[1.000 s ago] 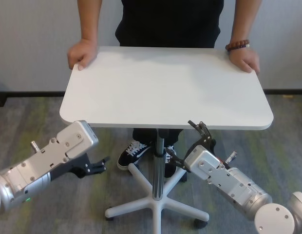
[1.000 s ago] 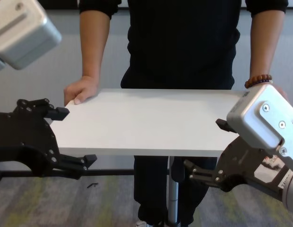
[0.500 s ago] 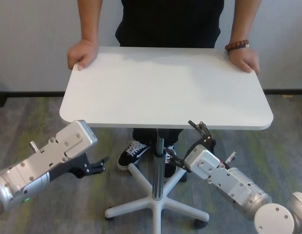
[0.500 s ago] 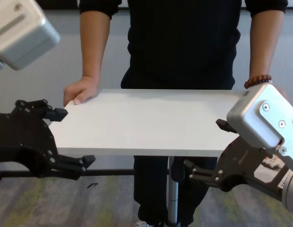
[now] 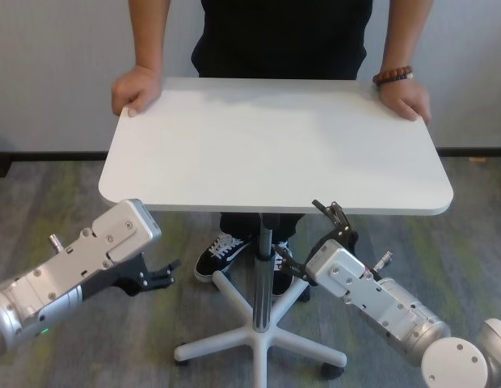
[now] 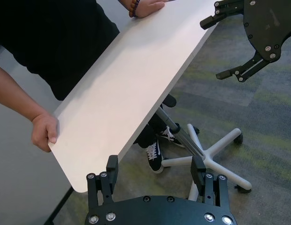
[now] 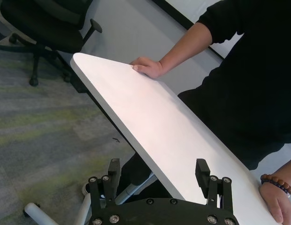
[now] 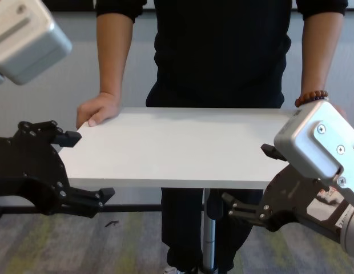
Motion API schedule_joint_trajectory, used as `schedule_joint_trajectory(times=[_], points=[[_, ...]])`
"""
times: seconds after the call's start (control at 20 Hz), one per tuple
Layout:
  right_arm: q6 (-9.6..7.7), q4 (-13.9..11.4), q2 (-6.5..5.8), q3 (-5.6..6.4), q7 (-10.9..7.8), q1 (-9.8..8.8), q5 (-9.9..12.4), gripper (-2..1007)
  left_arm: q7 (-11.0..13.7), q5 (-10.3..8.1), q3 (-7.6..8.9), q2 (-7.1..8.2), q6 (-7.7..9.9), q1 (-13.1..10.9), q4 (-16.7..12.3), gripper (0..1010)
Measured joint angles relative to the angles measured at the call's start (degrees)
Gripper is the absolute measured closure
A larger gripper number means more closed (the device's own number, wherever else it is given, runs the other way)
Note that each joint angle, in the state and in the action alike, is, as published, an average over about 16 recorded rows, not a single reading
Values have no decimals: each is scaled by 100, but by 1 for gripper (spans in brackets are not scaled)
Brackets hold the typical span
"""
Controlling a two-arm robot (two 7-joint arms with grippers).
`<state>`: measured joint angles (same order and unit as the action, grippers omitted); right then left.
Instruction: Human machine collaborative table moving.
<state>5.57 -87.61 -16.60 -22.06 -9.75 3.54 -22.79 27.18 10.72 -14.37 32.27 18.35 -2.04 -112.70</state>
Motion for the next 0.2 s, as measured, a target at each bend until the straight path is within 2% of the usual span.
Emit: schedule_joint_trajectory(times=[0.2], points=[[-1, 1, 1, 1, 0, -1, 2, 4, 1, -1, 1, -1, 1, -1, 1, 7]])
